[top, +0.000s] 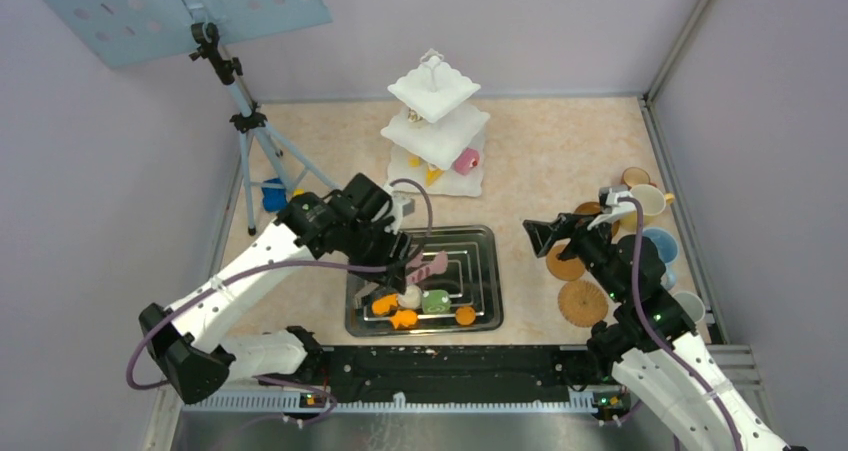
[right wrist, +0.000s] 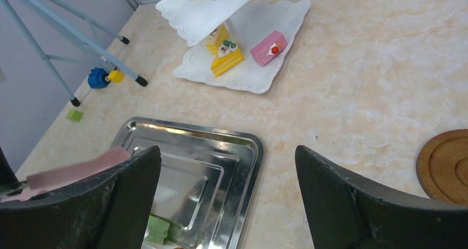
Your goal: Serve the afternoon tea
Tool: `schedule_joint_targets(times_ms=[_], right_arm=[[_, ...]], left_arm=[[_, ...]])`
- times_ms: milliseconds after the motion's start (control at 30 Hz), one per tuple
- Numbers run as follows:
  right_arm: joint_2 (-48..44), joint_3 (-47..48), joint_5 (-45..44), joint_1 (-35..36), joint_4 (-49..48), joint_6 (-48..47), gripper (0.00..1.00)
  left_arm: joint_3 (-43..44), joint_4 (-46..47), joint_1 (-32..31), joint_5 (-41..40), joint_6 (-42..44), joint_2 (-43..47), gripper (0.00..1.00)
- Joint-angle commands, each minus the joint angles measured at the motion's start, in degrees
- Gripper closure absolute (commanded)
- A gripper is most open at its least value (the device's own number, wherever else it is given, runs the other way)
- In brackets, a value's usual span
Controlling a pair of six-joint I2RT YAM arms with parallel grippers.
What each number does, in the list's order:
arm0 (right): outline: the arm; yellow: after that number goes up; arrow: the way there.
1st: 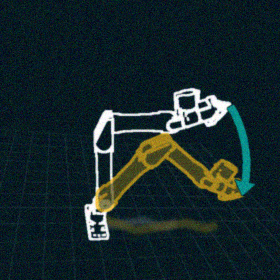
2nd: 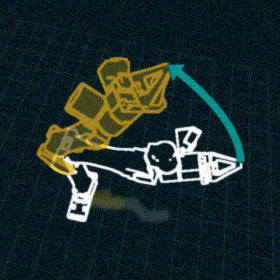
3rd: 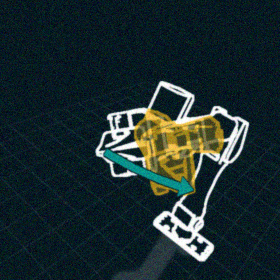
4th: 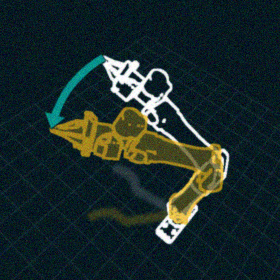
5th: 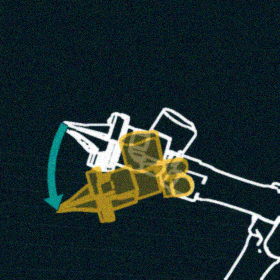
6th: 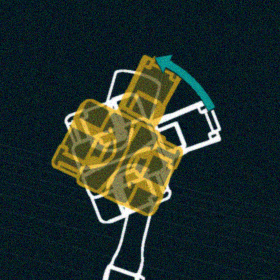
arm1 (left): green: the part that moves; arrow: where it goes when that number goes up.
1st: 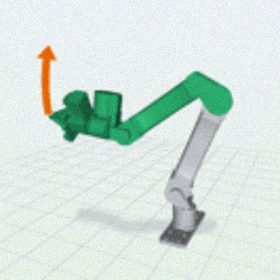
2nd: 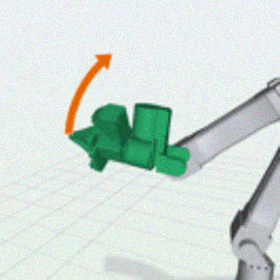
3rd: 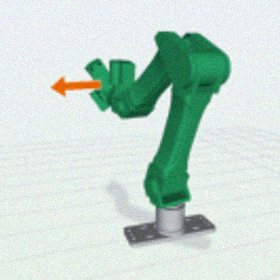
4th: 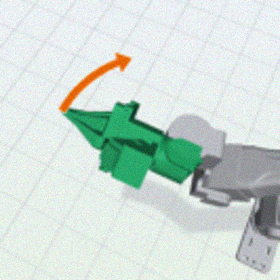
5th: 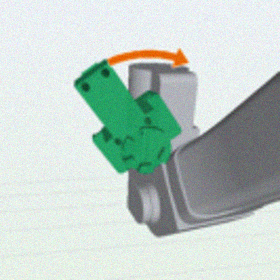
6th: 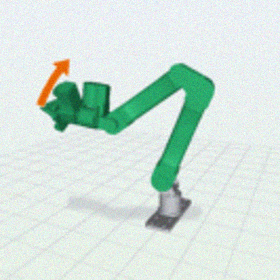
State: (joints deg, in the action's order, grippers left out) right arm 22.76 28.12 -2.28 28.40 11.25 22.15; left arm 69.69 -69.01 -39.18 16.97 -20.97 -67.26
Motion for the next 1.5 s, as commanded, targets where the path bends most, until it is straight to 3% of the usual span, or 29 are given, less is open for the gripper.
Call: schedule_joint_targets(times_ms=[0, 567, 1300, 1467], right_arm=[[0.14, 0.66, -0.17, 0.46, -2.28, -0.69, 0.1], [-0.88, -0.16, -0.85, 0.43, -1.58, -0.83, 0.1], [-0.19, -0.39, 0.14, 0.44, -2.64, -0.06, 0.1], [-0.11, -0.33, 0.2, 0.43, -2.88, 0.16, 0.1]], left_arm=[[-1.86, 4.45, -8.11, 1.17, 1.95, -2.49, 0.38], [1.96, 0.51, -16.17, -6.57, 8.68, -10.86, 0.38], [2.73, -1.51, -20.95, -12.26, 7.99, -15.53, 0.36], [2.75, -1.6, -21.12, -14.68, 7.4, -16.77, 0.42]])
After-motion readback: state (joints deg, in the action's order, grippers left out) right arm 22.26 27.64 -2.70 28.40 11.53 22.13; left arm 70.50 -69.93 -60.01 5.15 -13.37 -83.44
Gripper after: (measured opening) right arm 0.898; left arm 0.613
